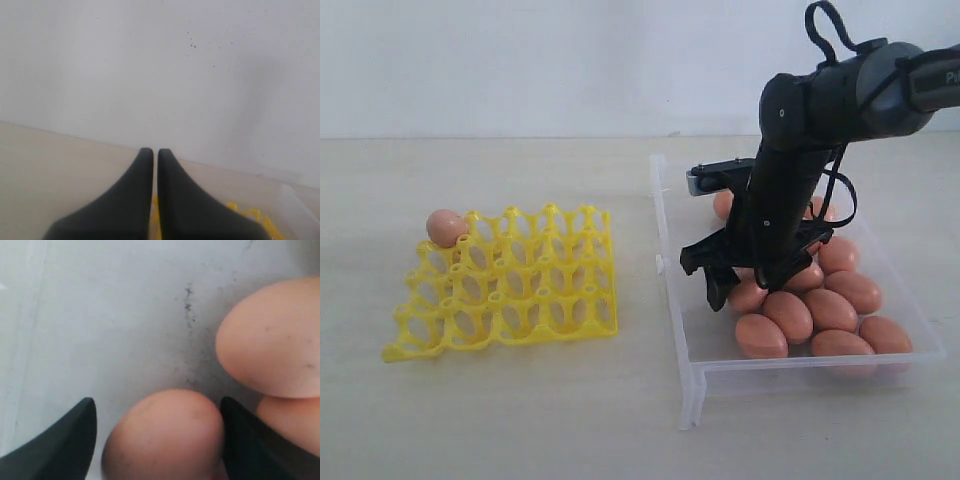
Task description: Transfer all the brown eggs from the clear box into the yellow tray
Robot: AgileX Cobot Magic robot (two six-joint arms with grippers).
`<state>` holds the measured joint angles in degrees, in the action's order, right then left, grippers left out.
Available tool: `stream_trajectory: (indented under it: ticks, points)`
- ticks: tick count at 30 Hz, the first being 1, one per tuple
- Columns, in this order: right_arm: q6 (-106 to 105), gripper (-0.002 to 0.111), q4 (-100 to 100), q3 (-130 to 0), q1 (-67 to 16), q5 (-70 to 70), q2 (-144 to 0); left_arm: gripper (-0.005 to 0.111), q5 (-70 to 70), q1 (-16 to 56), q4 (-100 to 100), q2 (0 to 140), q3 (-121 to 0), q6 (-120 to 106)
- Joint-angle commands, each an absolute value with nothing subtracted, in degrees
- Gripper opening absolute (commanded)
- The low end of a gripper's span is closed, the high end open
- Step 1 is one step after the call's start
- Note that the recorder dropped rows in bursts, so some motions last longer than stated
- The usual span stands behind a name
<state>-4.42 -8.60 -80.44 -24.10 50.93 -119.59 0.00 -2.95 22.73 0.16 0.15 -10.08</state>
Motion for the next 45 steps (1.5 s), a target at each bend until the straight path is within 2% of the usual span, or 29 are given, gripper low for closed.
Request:
stream_trajectory:
  ticks: [1, 2, 4, 5, 20, 33, 45]
  points:
    - [-4.37, 0.037, -8.72, -80.63, -23.95, 51.65, -120.66, 0.004, 0.0, -2.71, 22.92, 0.0, 0.0, -10.6]
    - [-4.62, 0.028, -8.72, -80.63, -23.95, 51.95, -120.66, 0.004, 0.0, -2.71, 22.92, 0.0, 0.0, -10.6]
    - [-5.73, 0.003, -8.61, -80.63, -23.95, 51.98, -120.66, 0.004, 0.0, -2.71, 22.92, 0.0, 0.0, -10.6]
    - [-6.58, 0.0, -8.61, -80.63, -23.95, 51.98, -120.54, 0.004, 0.0, -2.71, 22.92, 0.0, 0.0, -10.6]
    - [-9.13, 0.0, -8.46, -80.63, -23.95, 37.08, -114.62, 0.004, 0.0, -2.71, 22.92, 0.0, 0.0, -10.6]
    - [-28.56, 0.0, -8.72, -80.63, -23.95, 50.15, -114.8, 0.004, 0.0, -2.71, 22.92, 0.0, 0.0, -10.6]
    - [-28.29, 0.0, -8.68, -80.63, -23.95, 49.42, -120.85, 0.004, 0.0, -2.71, 22.92, 0.0, 0.0, -10.6]
